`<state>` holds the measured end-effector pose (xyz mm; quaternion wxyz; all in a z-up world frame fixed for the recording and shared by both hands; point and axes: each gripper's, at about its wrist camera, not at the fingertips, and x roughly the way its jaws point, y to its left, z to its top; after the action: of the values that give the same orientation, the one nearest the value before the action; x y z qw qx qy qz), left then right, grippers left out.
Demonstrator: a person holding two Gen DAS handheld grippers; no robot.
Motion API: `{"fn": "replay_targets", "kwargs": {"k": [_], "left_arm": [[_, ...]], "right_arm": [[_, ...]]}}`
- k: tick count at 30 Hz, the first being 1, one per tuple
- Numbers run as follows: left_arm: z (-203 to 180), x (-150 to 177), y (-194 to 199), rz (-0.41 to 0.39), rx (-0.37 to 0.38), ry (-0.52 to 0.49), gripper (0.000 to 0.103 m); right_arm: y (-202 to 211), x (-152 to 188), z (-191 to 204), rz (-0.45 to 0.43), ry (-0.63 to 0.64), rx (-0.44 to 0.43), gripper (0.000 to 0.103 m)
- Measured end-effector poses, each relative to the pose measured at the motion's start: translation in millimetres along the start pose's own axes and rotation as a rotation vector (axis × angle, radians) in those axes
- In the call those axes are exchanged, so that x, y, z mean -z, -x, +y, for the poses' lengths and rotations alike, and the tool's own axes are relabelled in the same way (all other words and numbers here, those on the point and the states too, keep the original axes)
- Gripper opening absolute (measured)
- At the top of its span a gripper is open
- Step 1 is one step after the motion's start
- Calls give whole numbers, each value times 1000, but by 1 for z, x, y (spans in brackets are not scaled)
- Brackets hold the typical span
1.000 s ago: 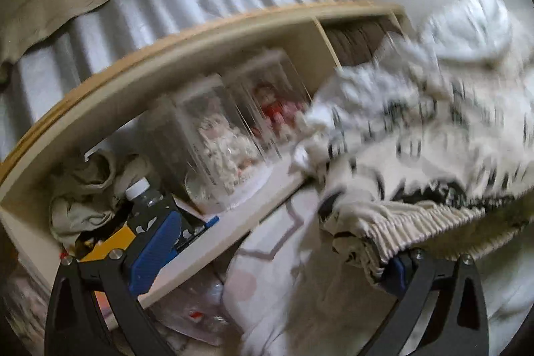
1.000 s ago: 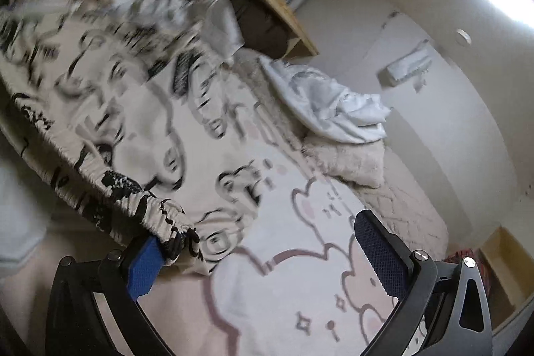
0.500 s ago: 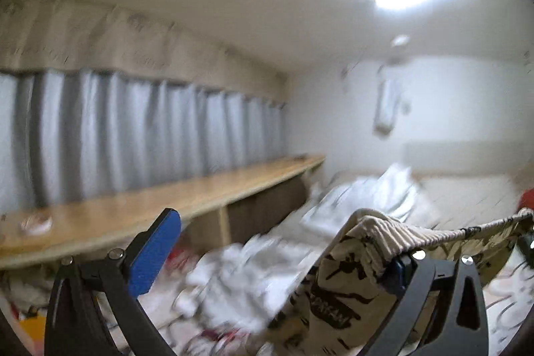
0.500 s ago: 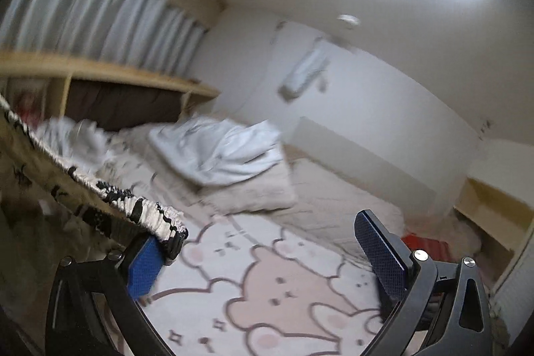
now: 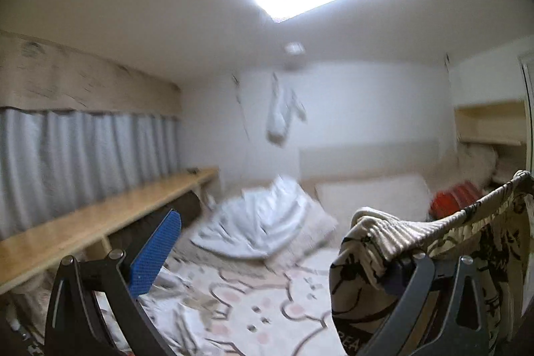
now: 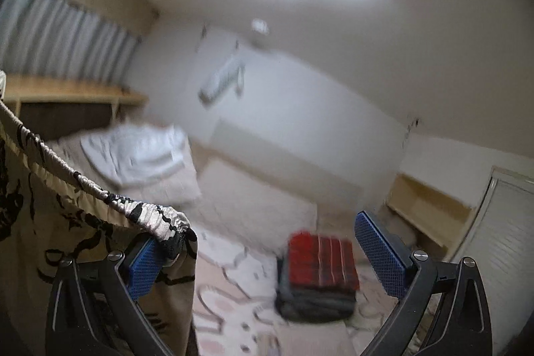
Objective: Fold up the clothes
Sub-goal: 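Lift the sweatshirt by its hem with both tools and shake it out, then lay the sweatshirt flat on the bed with both tools and release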
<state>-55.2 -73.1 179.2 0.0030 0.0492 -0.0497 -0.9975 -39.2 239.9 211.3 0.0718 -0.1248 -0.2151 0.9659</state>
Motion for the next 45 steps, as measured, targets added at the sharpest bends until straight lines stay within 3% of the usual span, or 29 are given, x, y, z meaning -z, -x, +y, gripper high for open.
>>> {"fn": "replay_targets", "kwargs": {"k": [4,7,9,13,16,19,23,26,29,30,32,38,45], "left_arm": [[-41,3,-79,92,-4,-40,103],[-59,-15,-116,71,-24,-59,103],[-62,-34,-122,17,-50,-87,103],[-54,-42,-118,5,-42,-100,103],[-56,-2,-112,79,-14,-166,103],[-66,70,-97,200,28,-256,103],[-81,198,-63,426,49,-339,103],[-89,304,-35,649,55,-361,103],[-97,373,-8,777,30,-381,103],[-98,384,-1,794,20,-381,103],[-97,376,5,772,14,-369,103],[-92,353,22,720,10,-341,103],[-95,379,25,779,40,-324,103]], "right_arm": [[-70,13,-3,136,34,30,103],[-104,5,-6,165,44,85,103],[-115,-11,-14,148,22,115,103],[-117,-25,-30,136,-36,108,103],[-114,0,-14,167,7,88,103],[-116,56,16,268,78,47,103],[-100,172,65,481,119,-75,103],[-84,268,102,669,110,-149,103],[-69,345,136,818,90,-206,103],[-63,361,142,828,86,-203,103],[-51,382,151,819,80,-185,103],[-27,362,142,744,81,-168,103],[-36,382,151,775,72,-200,103]]}}
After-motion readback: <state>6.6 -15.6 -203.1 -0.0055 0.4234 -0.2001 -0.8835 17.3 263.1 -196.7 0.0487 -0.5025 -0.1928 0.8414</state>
